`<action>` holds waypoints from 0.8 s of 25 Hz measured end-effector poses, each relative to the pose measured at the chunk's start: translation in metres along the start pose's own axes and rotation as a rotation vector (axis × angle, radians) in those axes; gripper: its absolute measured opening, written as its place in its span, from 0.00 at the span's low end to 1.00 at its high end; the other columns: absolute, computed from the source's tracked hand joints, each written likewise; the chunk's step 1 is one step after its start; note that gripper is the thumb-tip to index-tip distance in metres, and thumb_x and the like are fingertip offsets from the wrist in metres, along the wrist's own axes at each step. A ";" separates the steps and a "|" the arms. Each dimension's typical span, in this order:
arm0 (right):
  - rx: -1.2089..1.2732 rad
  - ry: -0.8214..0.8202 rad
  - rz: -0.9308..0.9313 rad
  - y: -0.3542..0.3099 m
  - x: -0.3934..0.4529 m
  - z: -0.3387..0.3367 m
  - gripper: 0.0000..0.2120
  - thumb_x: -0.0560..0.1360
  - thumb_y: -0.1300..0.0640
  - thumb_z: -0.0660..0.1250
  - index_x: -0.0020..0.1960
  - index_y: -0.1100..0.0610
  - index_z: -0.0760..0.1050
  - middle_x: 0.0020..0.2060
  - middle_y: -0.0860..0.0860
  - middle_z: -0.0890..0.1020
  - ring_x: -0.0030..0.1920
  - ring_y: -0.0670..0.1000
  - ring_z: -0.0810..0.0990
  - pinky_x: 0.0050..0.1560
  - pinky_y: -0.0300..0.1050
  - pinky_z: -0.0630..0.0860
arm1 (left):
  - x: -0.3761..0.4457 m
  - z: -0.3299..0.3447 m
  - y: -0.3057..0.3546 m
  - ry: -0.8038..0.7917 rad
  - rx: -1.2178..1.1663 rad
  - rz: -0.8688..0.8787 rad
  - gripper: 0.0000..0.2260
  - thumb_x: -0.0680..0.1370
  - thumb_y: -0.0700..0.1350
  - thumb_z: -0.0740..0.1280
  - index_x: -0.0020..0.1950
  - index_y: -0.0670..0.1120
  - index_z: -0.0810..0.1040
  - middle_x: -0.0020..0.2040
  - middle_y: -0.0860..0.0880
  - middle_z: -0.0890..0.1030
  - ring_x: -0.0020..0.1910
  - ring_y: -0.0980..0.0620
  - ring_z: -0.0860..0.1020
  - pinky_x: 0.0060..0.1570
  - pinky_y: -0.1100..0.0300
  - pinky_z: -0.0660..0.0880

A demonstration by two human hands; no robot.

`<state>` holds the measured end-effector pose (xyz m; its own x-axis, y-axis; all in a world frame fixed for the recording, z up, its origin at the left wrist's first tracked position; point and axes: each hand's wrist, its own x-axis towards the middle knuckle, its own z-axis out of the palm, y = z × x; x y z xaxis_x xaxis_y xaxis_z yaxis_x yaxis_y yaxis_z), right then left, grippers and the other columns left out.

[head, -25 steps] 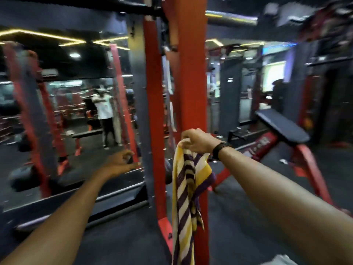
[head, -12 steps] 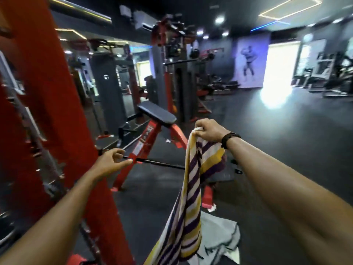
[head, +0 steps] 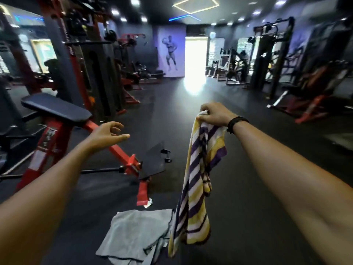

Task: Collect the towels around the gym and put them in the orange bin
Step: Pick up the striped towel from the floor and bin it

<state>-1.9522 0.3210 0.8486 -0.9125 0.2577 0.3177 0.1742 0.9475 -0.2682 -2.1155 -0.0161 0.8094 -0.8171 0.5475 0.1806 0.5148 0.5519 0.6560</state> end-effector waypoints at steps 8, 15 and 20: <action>-0.048 0.025 0.300 0.159 -0.010 -0.040 0.11 0.72 0.50 0.70 0.35 0.53 0.72 0.38 0.52 0.78 0.45 0.57 0.78 0.45 0.51 0.76 | 0.151 0.136 0.100 -0.158 -0.038 0.167 0.23 0.71 0.53 0.74 0.63 0.48 0.75 0.58 0.46 0.78 0.55 0.48 0.79 0.59 0.49 0.76; -0.073 0.155 0.558 0.278 -0.003 -0.062 0.08 0.72 0.49 0.70 0.39 0.53 0.76 0.41 0.51 0.80 0.48 0.56 0.78 0.49 0.53 0.76 | 0.274 0.251 0.188 -0.320 -0.041 0.392 0.25 0.72 0.54 0.73 0.65 0.48 0.73 0.61 0.46 0.76 0.57 0.48 0.76 0.59 0.50 0.75; -0.118 0.259 0.728 0.363 0.011 -0.088 0.09 0.72 0.51 0.71 0.40 0.56 0.77 0.41 0.52 0.80 0.45 0.54 0.77 0.44 0.48 0.73 | 0.382 0.325 0.256 -0.397 -0.072 0.552 0.27 0.72 0.54 0.73 0.67 0.46 0.71 0.63 0.44 0.75 0.60 0.46 0.75 0.60 0.50 0.74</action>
<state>-1.8660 0.6842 0.8350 -0.4406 0.8443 0.3051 0.7470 0.5333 -0.3970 -2.2118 0.5391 0.8080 -0.2759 0.9335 0.2289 0.7989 0.0903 0.5946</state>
